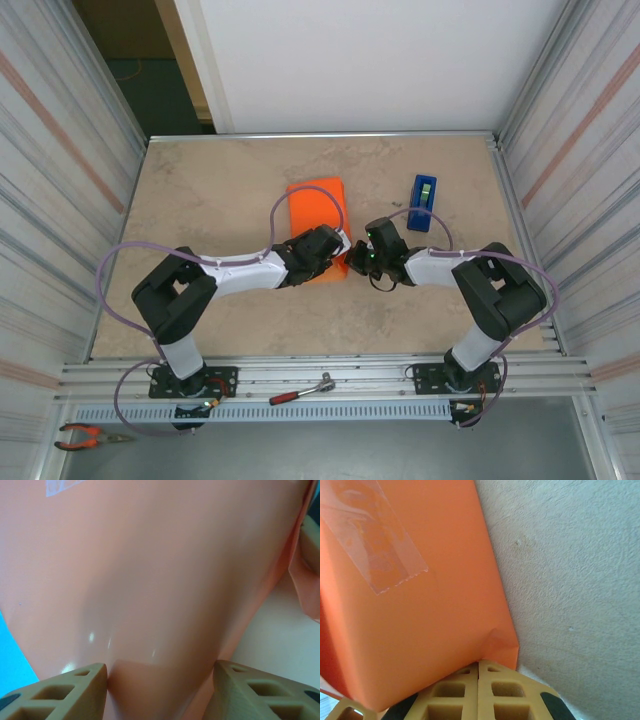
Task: Wrap the gift box in paper
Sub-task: Fold the wrapping paper for the gift box.
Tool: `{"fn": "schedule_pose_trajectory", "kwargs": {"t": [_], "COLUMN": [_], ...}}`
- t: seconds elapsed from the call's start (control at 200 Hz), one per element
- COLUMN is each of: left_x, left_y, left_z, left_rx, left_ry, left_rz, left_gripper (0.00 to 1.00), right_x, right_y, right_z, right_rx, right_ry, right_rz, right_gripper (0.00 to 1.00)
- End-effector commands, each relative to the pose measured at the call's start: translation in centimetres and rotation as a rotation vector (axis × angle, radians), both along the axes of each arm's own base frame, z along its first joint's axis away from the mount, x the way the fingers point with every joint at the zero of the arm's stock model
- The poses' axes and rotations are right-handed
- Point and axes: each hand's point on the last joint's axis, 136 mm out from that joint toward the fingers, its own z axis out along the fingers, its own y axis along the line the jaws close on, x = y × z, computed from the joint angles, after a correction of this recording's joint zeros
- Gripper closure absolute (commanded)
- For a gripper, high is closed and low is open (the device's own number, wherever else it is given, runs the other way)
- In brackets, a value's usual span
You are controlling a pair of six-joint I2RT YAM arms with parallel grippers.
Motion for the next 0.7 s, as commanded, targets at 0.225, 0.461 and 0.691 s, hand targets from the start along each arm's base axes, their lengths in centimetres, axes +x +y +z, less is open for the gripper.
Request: {"fn": "schedule_pose_trajectory", "kwargs": {"t": [0.225,0.461,0.691], "left_x": [-1.8,-1.8,-1.9], "left_y": [1.1,1.0,1.0], "left_z": [-3.7,-3.8,-3.7], "left_rx": [0.081,0.081,0.081], "left_ry": [0.093,0.096,0.097], "left_rz": [-0.022,-0.024,-0.025], "left_gripper": [0.43,0.44,0.44], "right_x": [0.5,0.7,0.8], "right_y": [1.0,2.0,2.8], "right_z": [0.7,0.8,0.5], "right_rx": [0.046,0.081,0.134], "right_ry": [-0.036,-0.073,-0.103], "right_rz": [-0.01,-0.013,-0.031], "right_gripper": [1.0,1.0,1.0]}}
